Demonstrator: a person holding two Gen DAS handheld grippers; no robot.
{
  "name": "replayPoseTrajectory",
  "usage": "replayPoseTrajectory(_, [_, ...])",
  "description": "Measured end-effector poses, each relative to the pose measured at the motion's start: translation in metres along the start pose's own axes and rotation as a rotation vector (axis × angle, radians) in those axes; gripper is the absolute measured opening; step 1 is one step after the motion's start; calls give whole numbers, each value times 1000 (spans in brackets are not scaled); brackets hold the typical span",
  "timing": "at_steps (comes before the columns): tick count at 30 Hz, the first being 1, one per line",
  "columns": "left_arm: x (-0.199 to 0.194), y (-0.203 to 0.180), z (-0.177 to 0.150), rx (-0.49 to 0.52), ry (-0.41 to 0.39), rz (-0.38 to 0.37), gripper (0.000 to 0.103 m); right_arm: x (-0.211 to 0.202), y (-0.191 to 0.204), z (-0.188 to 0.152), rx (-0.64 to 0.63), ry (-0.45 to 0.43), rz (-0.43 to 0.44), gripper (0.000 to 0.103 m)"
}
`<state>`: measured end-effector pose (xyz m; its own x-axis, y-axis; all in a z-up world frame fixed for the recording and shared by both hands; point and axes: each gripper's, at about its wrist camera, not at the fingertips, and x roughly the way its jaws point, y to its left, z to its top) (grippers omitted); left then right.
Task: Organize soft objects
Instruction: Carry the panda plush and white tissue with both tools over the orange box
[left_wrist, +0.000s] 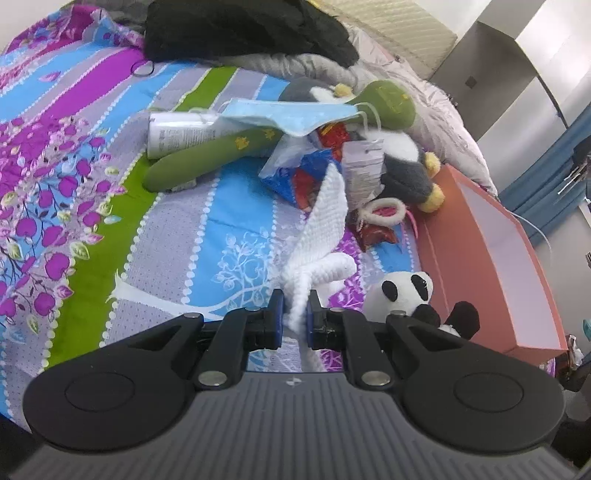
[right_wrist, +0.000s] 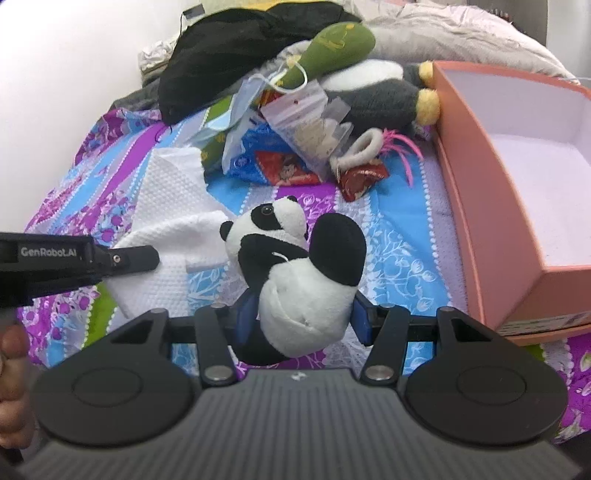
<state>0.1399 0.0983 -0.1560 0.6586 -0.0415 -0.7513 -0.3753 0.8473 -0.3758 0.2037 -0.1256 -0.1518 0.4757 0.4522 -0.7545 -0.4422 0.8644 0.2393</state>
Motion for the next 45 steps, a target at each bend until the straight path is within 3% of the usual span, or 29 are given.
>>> replayPoseTrajectory(13, [-35, -48, 20, 44, -78, -62, 14, -57, -7, 30, -30, -132, -7, 56])
replayPoseTrajectory(27, [-55, -125, 72, 133, -161, -171, 14, -109, -36, 83, -45, -273, -47, 56])
replayPoseTrajectory(34, [-49, -179, 86, 187, -130, -241, 14, -128, -65, 105, -22, -302, -95, 56])
replayPoseTrajectory(40, [-33, -234, 86, 276, -83, -282, 14, -138, -102, 117, 52, -267, -122, 56])
replayPoseTrajectory(45, [0, -266, 85, 315, -3, -269, 14, -126, -140, 118, 113, -205, -169, 56])
